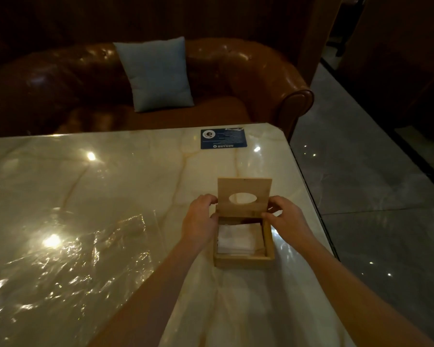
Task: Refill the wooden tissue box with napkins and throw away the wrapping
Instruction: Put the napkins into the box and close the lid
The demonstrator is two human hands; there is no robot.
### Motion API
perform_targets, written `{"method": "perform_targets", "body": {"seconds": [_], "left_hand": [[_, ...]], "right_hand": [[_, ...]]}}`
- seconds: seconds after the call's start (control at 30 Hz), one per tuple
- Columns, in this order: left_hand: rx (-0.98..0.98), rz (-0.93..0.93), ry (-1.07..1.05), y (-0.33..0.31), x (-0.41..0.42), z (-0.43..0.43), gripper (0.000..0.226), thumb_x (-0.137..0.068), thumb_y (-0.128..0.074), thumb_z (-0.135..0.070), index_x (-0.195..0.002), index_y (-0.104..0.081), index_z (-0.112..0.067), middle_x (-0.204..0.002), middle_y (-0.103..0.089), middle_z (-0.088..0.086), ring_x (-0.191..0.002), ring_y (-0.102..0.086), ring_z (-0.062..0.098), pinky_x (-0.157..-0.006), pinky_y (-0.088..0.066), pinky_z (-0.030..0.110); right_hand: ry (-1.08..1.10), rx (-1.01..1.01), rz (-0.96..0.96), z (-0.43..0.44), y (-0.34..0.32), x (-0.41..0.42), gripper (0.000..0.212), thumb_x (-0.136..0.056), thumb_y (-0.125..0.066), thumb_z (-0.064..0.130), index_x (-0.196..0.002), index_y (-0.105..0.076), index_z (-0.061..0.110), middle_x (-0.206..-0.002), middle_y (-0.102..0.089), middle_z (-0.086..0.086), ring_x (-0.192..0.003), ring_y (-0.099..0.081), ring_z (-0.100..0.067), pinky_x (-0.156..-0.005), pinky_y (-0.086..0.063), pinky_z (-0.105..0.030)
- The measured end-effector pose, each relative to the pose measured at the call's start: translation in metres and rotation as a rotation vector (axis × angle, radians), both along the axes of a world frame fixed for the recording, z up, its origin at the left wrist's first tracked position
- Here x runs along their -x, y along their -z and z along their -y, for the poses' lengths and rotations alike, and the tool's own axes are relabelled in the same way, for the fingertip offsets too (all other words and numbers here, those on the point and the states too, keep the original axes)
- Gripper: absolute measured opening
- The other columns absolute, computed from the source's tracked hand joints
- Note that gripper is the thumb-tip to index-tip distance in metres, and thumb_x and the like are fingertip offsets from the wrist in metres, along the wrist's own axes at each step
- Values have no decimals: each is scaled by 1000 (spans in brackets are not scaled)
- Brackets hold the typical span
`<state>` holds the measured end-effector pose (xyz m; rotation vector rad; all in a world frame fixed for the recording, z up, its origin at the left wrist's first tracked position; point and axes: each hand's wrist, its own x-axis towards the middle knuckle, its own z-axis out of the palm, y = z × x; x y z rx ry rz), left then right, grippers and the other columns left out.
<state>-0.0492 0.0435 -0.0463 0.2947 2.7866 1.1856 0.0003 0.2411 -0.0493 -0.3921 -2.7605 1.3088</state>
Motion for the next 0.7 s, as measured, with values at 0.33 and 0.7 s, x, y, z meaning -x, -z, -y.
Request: {"method": "perform_targets", "body": {"seconds": [0.33,0.7], "left_hand": [[-51,54,-57,-8,1,-5,21,-79,-61,-7,-89,-54,-24,-90,-64,-7,-90,-61,18,-79,-50,35],[-70,-1,122,-5,-3,12,13,-75,-62,4,-83,-63,-6,-87,-66,6,-86,-59,21,-84,-47,34]], "right_hand": [[-5,-114,-33,-3,1,3,7,-82,-64,10,-89,-64,12,-84,-62,3,-77,-58,-12,-66,-41,-12],[-144,-155,-131,-5,2,-12,17,-72,-61,-10,-77,-62,6,-76,-57,-1,-67,-51,-14,-61,-41,-8]]}}
